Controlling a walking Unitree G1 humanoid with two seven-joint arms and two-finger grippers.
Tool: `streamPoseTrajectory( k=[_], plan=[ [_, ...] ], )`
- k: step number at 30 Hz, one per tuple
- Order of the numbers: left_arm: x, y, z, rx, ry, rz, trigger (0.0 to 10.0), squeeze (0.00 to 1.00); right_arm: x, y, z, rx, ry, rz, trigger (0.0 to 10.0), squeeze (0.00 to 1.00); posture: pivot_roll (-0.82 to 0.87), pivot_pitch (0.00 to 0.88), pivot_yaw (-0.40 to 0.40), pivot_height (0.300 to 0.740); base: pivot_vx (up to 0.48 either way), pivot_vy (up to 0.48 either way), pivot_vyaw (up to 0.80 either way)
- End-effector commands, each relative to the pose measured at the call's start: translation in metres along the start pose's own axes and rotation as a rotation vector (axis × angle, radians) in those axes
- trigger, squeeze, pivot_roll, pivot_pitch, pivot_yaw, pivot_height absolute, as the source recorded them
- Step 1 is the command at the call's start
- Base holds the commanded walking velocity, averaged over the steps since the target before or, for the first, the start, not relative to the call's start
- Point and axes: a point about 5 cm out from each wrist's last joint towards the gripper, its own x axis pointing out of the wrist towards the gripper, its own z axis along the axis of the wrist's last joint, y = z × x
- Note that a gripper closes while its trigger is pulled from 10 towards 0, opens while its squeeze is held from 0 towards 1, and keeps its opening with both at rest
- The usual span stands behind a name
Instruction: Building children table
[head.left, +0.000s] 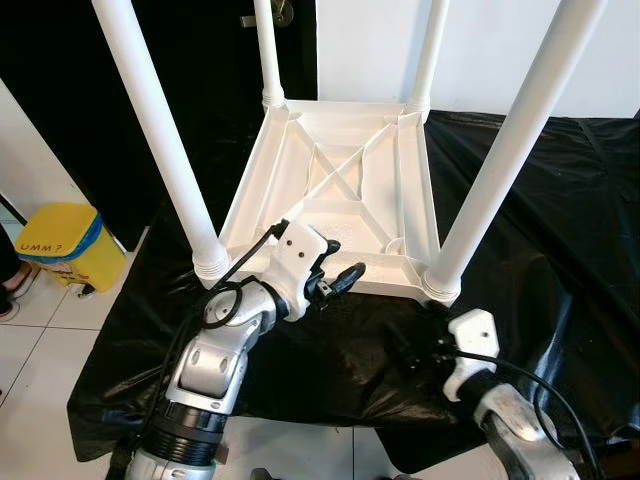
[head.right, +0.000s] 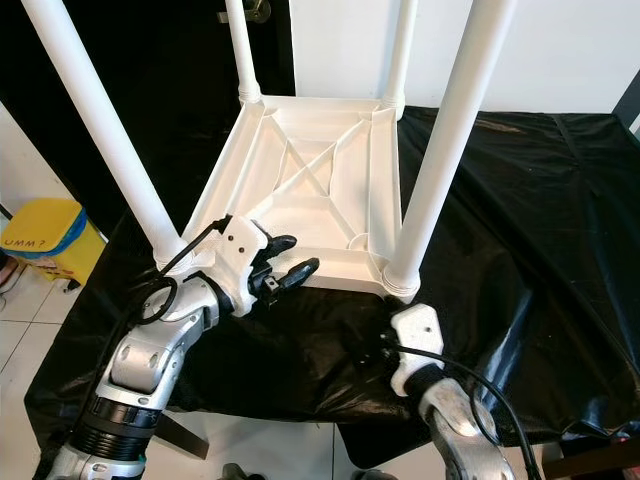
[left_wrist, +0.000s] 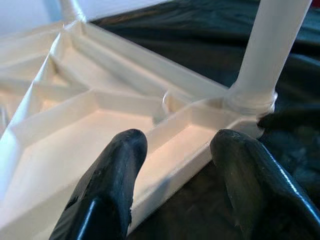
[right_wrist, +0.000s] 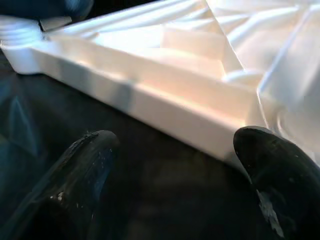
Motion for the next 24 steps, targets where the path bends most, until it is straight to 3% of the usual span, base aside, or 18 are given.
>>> streamPoseTrajectory(
  k=[1,3,7,9,14,17,22,24],
  plan=[
    [-0.005,-0.002,-0.003,-0.016,0.019,-0.030,10.0,0.00,0.001,-0.001,-0.005,0.022,0.021,0.001,10.0,0.00,-0.08,0.106,0.021,0.740,0.000,0.000,0.00],
    [-0.017,0.001,-0.008,-0.027,0.057,-0.021,10.0,0.00,0.016,-0.001,0.000,0.027,0.000,0.032,10.0,0.00,-0.06,0.107,0.016,0.740,0.000,0.000,0.00],
    [-0.022,0.005,-0.012,-0.043,0.088,0.000,10.0,0.00,0.023,0.000,0.003,0.030,-0.011,0.042,10.0,0.00,-0.05,0.108,0.013,0.740,0.000,0.000,0.00],
    [-0.030,0.014,-0.022,-0.082,0.172,0.057,10.0,0.00,0.036,-0.001,0.010,0.047,-0.047,0.016,10.0,0.00,-0.04,0.110,0.011,0.740,0.000,0.000,0.00],
    [-0.036,0.023,-0.031,-0.134,0.245,0.147,10.0,0.00,0.049,-0.005,0.016,0.081,-0.079,-0.042,10.0,0.00,-0.03,0.109,0.009,0.740,0.000,0.000,0.00],
    [-0.042,0.031,-0.038,-0.216,0.290,0.286,10.0,0.00,0.054,-0.020,0.018,0.086,-0.094,-0.162,10.0,0.00,-0.03,0.109,0.013,0.740,0.000,0.000,0.00],
    [-0.046,0.032,-0.041,-0.228,0.311,0.320,10.0,0.00,0.054,-0.031,0.019,0.090,-0.099,-0.234,10.0,0.00,-0.03,0.108,0.014,0.740,0.000,0.000,0.00],
    [-0.053,0.032,-0.042,-0.227,0.336,0.312,10.0,0.00,0.051,-0.045,0.018,0.086,-0.101,-0.326,10.0,0.00,-0.03,0.106,0.018,0.740,0.000,0.000,0.00]
  ],
)
